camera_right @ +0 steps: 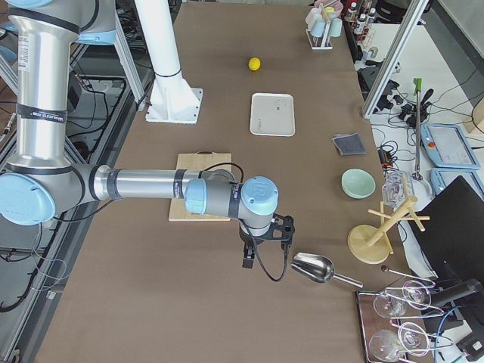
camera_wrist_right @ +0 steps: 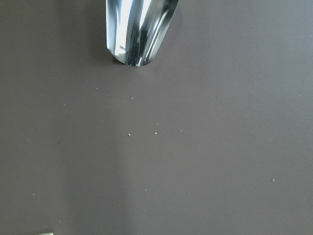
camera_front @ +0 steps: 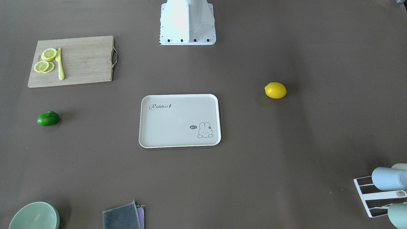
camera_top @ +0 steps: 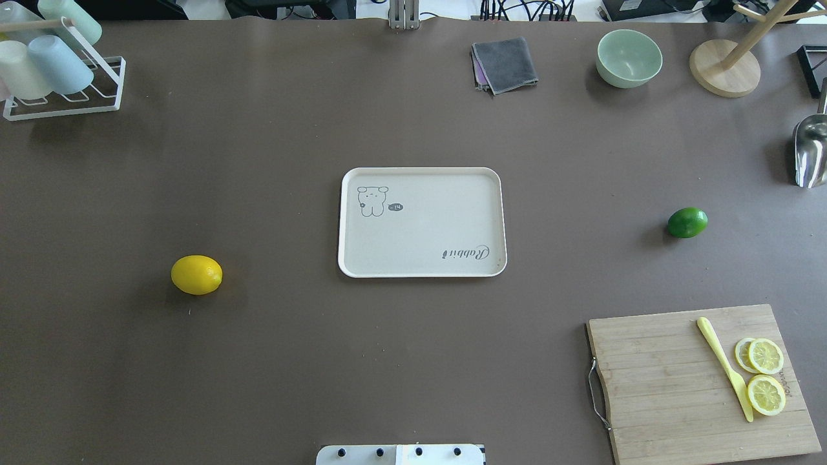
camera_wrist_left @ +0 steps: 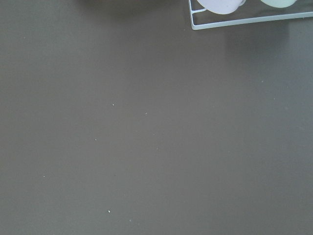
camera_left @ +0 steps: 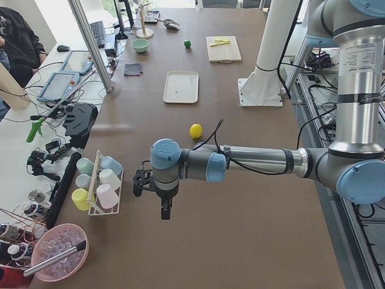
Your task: Place all lemons on tray
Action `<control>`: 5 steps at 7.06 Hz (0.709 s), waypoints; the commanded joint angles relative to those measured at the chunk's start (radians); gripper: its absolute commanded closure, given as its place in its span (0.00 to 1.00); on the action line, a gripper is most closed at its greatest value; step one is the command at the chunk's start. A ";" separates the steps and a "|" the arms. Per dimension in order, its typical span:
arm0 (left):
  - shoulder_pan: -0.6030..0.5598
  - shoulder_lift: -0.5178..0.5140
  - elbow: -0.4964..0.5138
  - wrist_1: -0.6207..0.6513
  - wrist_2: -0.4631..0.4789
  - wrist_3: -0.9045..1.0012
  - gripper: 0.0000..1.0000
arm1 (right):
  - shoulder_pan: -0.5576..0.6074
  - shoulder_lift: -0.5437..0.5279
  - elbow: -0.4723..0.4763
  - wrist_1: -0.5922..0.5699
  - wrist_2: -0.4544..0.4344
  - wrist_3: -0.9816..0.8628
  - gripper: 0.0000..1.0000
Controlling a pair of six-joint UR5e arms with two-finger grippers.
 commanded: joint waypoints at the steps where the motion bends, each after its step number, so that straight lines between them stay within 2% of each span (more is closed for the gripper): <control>1: 0.001 -0.004 0.004 0.002 0.002 -0.003 0.02 | -0.002 0.003 0.000 0.000 -0.003 0.000 0.00; 5: 0.000 0.011 0.059 -0.008 -0.009 0.001 0.02 | -0.002 0.003 -0.001 0.000 -0.004 0.000 0.00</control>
